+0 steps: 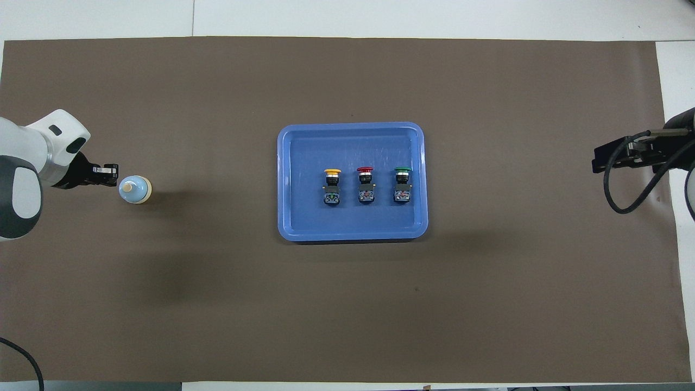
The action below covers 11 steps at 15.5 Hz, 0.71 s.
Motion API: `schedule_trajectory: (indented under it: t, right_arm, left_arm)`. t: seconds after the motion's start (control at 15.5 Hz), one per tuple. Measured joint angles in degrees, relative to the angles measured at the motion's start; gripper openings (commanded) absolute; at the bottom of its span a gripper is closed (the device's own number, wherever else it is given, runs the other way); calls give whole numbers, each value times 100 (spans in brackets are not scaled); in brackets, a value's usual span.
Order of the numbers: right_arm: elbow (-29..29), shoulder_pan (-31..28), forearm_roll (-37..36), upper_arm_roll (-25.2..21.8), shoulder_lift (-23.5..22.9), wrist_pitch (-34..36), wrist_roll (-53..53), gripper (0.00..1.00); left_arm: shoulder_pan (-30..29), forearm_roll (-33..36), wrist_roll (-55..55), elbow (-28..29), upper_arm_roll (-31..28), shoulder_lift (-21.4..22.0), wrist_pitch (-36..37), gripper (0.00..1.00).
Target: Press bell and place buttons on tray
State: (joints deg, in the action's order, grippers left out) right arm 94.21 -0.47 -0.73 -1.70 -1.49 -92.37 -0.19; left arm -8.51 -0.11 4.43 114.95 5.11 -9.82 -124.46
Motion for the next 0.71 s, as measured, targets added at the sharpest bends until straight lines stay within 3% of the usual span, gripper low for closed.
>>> schedule_trajectory:
  t: [0.71]
  right_arm:
    - [0,0,0,0,0,0,0,100]
  left_arm:
    - [10,0,1,484,45,-44,-538,0]
